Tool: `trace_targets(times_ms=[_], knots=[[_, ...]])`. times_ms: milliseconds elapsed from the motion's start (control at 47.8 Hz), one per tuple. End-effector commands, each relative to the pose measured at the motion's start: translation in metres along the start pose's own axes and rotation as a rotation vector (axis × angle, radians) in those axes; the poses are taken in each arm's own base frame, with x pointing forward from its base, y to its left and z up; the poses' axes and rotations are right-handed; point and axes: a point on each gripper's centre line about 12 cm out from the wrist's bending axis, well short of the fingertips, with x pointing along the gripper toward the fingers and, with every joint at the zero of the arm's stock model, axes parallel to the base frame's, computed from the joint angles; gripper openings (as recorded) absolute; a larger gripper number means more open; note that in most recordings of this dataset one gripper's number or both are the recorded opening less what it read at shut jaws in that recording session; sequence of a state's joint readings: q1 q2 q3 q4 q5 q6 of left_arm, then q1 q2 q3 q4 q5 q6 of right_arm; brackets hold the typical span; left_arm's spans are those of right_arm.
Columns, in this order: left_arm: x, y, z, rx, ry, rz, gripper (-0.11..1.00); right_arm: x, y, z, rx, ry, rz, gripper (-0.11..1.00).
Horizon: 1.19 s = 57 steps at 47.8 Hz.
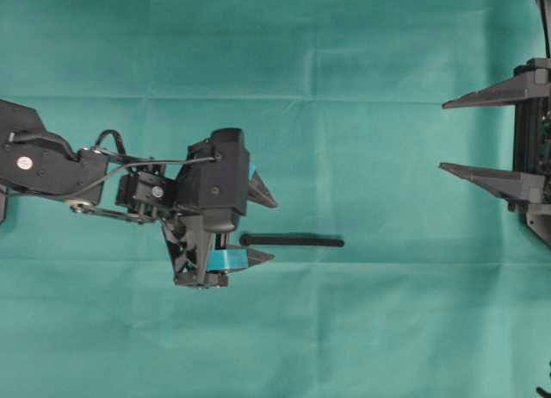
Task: Peel off the Velcro with your right arm.
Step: 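Lower the left gripper and close it on the strip's end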
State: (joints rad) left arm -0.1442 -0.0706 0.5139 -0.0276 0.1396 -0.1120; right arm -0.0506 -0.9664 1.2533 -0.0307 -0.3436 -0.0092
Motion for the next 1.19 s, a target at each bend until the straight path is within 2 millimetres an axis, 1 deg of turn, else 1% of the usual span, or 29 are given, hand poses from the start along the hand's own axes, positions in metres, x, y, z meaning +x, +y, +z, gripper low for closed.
trace_targets(times_ms=[0,209,481,711,921,1172], knots=[[-0.001,-0.002,0.012,0.002,-0.029,-0.005,0.9,0.001,0.0,0.005,-0.003,-0.017,-0.001,0.63],[0.012,-0.002,0.008,0.004,-0.006,-0.002,0.9,0.001,0.0,0.003,-0.003,-0.012,-0.001,0.63],[0.034,0.003,-0.01,0.003,0.057,0.011,0.9,0.0,0.0,-0.001,-0.001,-0.003,-0.001,0.63],[0.057,0.008,-0.027,0.002,0.113,0.024,0.9,-0.001,0.0,-0.005,-0.001,0.006,0.0,0.63],[0.079,0.02,-0.046,-0.01,0.172,0.047,0.9,-0.003,0.0,-0.007,-0.003,0.003,0.0,0.63],[0.094,0.026,-0.056,-0.01,0.203,0.058,0.9,-0.003,0.0,-0.008,-0.003,0.0,0.0,0.63]])
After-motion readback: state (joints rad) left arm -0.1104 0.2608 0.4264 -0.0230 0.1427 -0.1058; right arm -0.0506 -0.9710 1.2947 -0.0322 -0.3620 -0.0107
